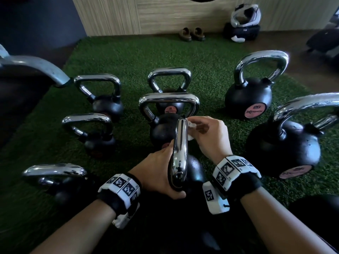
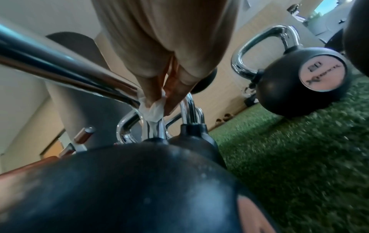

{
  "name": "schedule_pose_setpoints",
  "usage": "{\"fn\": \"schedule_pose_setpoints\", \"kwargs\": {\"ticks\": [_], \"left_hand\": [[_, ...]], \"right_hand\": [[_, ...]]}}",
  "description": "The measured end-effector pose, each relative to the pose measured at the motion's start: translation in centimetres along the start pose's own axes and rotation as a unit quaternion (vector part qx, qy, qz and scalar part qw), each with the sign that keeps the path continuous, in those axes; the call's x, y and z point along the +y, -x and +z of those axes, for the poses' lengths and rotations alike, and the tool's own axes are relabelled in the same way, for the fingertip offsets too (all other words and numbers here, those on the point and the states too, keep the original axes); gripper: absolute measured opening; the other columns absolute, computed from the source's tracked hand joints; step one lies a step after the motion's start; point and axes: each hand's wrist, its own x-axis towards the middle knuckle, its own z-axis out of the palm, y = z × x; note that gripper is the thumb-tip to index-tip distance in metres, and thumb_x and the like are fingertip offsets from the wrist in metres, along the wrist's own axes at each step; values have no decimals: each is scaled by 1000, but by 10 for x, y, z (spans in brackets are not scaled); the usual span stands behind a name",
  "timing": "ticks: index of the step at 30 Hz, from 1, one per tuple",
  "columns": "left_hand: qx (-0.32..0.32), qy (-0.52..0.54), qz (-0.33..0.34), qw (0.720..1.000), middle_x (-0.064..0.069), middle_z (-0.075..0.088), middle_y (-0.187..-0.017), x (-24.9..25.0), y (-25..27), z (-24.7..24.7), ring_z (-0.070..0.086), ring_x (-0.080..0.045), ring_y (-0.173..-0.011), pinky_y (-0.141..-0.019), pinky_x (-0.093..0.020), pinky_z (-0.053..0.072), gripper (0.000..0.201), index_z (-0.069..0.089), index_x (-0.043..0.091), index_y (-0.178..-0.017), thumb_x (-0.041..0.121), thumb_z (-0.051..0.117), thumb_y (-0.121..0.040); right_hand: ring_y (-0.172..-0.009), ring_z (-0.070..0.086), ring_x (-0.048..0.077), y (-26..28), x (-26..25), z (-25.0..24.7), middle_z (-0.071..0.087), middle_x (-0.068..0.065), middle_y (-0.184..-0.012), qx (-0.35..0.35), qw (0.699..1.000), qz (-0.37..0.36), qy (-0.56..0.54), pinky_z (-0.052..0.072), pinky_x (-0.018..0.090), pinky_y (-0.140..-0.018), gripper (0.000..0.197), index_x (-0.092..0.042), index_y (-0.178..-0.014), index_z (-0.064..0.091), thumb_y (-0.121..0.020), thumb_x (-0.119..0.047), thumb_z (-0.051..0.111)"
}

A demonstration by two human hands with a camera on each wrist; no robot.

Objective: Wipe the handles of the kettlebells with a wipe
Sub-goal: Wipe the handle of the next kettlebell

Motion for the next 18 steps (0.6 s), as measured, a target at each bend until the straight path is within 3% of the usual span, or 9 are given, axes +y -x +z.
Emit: {"fn": "schedule_pose_setpoints", "kwargs": {"ticks": [2, 4, 6, 8, 11, 15, 18], "left_hand": [[-1, -2, -4, 1000, 23, 53, -124, 0, -3, -1, 55, -2, -119, -105, -15, 40, 115, 41, 19, -147, 57, 95, -52], [-19, 25, -15, 999, 29, 54, -114, -1, -5, -3, 56, 2, -114, -101, -12, 42, 108, 44, 23, -143, 52, 97, -53], [-41, 68, -28, 996, 24, 60, -118, -5, -6, -3, 61, -2, -116, -106, -25, 49, 107, 47, 25, -140, 54, 97, -51], [-45, 80, -32, 995, 17, 63, -121, -8, -6, -4, 63, -10, -120, -106, -31, 50, 105, 51, 22, -137, 58, 94, -48], [-46, 54, -20, 997, 11, 62, -126, -7, -7, -7, 61, -11, -122, -106, -27, 48, 99, 51, 21, -137, 46, 100, -54], [-56, 70, -18, 996, 14, 62, -128, -8, -10, -10, 61, -7, -122, -107, -29, 49, 109, 48, 27, -136, 67, 87, -42], [-55, 85, -8, 995, 11, 64, -129, -12, -12, -10, 62, -10, -122, -107, -36, 50, 110, 51, 26, -137, 70, 84, -43]], "right_hand": [[-81, 71, 8, -4, -1, -1, 77, -10, -96, -4, 1000, 1, -6, 60, 34, -82, 24, -24, -98, 82, -79, -9, 85], [-84, 71, 2, -2, -6, -6, 78, -10, -97, 11, 999, -41, 8, 58, 21, -80, 22, -21, -98, 82, -81, -7, 83], [-92, 72, -1, 7, -14, -13, 78, -7, -102, 15, 994, -108, 24, 55, 12, -83, 23, -17, -101, 82, -83, -3, 80], [-97, 72, 0, 22, -23, -20, 78, -5, -106, 2, 984, -172, 36, 55, 14, -89, 23, -15, -103, 82, -83, -2, 79], [-100, 71, 0, 28, -28, -26, 78, -6, -107, -24, 976, -210, 44, 53, 14, -91, 25, -16, -102, 83, -83, 0, 78], [-98, 70, 2, 14, -28, -28, 76, -6, -105, -51, 978, -198, 29, 56, 19, -89, 27, -16, -102, 83, -82, 2, 78], [-97, 70, 2, 27, -35, -34, 75, -5, -103, -82, 972, -221, 16, 54, 18, -89, 26, -17, -103, 83, -84, 1, 79]]}}
